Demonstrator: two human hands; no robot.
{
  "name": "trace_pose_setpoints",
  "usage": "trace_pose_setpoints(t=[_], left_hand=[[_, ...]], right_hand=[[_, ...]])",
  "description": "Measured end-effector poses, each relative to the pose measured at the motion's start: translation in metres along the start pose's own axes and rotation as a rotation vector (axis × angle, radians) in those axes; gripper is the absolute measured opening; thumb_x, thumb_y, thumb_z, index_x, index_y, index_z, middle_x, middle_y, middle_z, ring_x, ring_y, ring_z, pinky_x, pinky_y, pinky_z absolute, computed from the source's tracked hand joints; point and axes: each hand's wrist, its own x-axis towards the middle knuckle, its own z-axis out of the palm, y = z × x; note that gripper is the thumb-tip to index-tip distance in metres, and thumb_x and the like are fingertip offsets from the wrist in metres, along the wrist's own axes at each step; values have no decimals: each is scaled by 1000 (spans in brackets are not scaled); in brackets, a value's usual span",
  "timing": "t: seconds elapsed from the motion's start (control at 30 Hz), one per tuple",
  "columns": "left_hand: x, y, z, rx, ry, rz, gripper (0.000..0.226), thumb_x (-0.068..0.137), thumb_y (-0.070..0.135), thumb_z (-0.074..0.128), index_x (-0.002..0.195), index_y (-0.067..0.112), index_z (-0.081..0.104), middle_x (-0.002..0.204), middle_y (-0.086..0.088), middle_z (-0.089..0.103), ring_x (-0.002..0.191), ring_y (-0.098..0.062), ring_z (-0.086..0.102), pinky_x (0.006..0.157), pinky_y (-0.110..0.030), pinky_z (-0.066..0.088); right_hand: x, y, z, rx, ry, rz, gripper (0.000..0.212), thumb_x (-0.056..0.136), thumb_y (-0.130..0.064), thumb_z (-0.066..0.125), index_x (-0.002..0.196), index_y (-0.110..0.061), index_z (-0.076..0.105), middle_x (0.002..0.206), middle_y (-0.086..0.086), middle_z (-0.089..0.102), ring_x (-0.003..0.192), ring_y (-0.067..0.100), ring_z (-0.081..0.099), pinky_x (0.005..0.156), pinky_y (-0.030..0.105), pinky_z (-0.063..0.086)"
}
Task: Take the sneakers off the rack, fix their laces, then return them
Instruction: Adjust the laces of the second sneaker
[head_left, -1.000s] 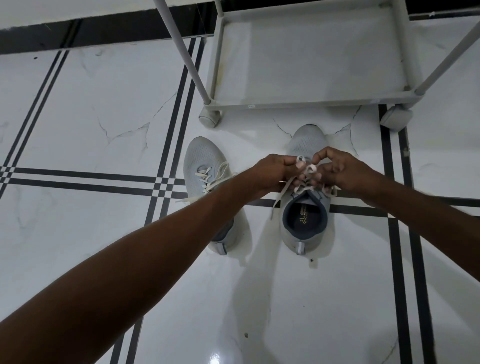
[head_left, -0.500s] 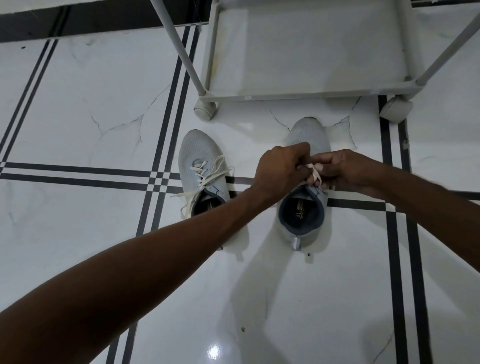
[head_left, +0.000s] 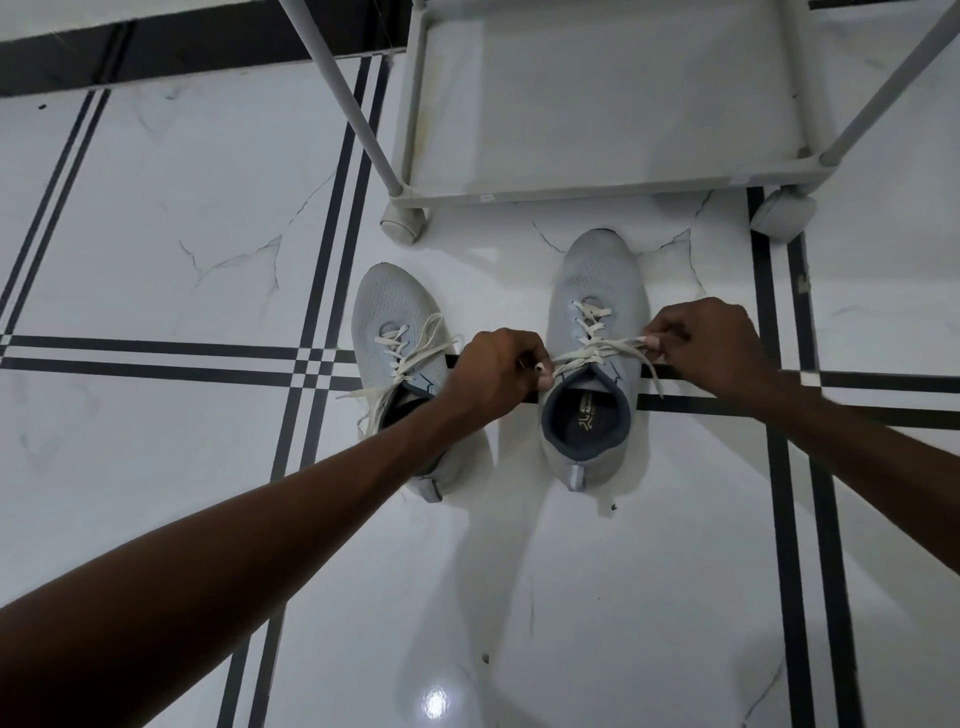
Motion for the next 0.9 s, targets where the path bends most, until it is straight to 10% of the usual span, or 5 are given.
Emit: trace_pose_setpoints(t=[0.17, 0.47, 0.67, 0.9], left_hand=[[-1, 5, 5, 80, 55, 12, 22, 74, 30, 82, 88, 18, 71, 85, 3, 74, 76, -13, 66, 69, -26, 50], [8, 18, 6, 328, 22, 116, 17, 89, 20, 66, 103, 23, 73, 98, -3, 75, 88, -21, 69, 68, -28, 49], [6, 13, 7, 575, -72, 320, 15, 97, 24, 48, 102, 14, 58, 88, -17, 69, 79, -40, 62, 61, -37, 40], [-2, 6, -1, 609, -128, 353, 16, 86, 10, 51, 92, 21, 60, 78, -8, 68, 72, -32, 61, 58, -34, 33]], right_hand=[[2, -15, 2, 571, 49, 360, 11, 84, -19, 75, 90, -11, 75, 85, 11, 75, 70, 20, 67, 72, 36, 57], [23, -38, -8, 1234, -265, 659, 17, 100, -6, 50, 92, -7, 64, 90, 5, 66, 66, 9, 54, 53, 17, 52], [29, -34, -15, 1392, -435, 738, 30, 102, -2, 33, 83, -11, 55, 83, 8, 67, 50, 8, 56, 38, 13, 45], [43, -33, 3, 1037, -496, 607, 33, 90, 6, 22, 76, -12, 46, 50, -2, 38, 34, 6, 28, 28, 15, 21]])
